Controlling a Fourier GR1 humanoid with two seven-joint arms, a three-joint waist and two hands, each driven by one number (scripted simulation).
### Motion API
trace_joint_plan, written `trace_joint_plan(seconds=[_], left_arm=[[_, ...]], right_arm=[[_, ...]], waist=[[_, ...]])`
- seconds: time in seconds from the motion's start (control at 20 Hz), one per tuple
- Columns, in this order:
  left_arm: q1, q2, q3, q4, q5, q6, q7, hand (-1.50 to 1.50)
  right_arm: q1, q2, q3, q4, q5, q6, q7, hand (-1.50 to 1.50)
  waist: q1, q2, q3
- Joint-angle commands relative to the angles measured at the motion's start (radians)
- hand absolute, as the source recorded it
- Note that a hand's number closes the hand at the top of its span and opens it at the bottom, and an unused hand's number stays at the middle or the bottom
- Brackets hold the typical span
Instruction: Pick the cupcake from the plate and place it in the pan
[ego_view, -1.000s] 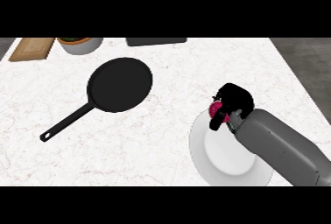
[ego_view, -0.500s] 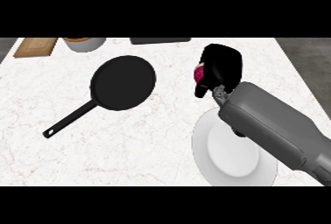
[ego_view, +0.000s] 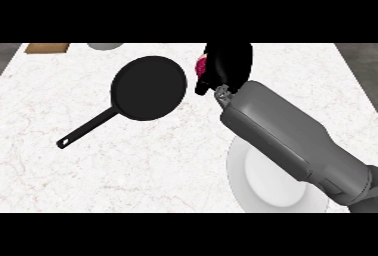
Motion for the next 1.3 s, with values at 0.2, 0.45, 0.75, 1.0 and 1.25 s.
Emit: trace_joint_plan(seconds=[0.2, 0.45, 0.75, 1.0, 1.25], left_arm=[[-0.264, -0.045, 0.056, -0.133, -0.007, 0.017, -0.084, 0.00], [-0.288, -0.052, 0.046, -0.122, -0.022, 0.017, -0.088, 0.00], [-0.305, -0.043, 0.039, -0.126, -0.023, -0.004, -0.092, 0.00], [-0.310, -0.056, 0.021, -0.109, -0.034, -0.005, -0.100, 0.00], [-0.323, -0.056, 0.022, -0.116, -0.028, -0.014, -0.096, 0.00]], right_arm=[[-0.019, 0.136, -0.133, 0.165, 0.032, -0.150, 0.095, 1.50], [-0.004, 0.202, -0.171, 0.304, 0.038, -0.160, 0.045, 1.50], [0.023, 0.248, -0.281, 0.380, -0.069, -0.222, -0.039, 1.50], [0.048, 0.250, -0.408, 0.381, -0.188, -0.332, -0.101, -1.50], [0.018, 0.250, -0.449, 0.392, -0.166, -0.485, -0.198, -1.50]], waist=[[0.026, 0.031, 0.001], [0.056, 0.047, -0.001], [0.085, 0.066, 0.004], [0.108, 0.066, 0.006], [0.106, 0.061, 0.004]])
